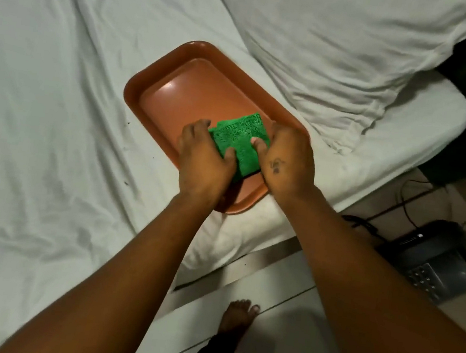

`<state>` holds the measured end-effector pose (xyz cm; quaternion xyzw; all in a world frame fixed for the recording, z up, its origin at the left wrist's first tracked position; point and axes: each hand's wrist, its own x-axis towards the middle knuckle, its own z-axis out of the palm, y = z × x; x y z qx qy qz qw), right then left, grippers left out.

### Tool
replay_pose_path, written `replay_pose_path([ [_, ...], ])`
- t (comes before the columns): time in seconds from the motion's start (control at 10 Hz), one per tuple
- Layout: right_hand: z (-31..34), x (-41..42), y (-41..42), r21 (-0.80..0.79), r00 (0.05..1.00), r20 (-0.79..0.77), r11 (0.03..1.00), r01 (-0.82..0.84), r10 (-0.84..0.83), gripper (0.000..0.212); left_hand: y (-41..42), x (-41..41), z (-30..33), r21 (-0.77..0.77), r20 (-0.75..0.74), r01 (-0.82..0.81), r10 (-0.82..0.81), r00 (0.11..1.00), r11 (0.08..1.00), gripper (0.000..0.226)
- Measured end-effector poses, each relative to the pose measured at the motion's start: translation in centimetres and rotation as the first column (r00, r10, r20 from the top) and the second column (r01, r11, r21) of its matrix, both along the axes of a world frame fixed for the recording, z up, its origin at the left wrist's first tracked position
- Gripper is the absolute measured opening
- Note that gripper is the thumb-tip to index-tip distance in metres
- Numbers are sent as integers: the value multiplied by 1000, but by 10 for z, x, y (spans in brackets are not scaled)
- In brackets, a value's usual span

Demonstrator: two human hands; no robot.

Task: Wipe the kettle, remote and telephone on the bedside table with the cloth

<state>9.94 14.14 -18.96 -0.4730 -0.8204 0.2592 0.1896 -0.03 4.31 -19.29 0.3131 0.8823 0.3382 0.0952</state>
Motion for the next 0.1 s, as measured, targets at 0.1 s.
replay_pose_path([
  [0.1,40,65,-7,112,988,84,987,117,-127,39,14,48,33,-32,-64,260,-261,963,965,64],
])
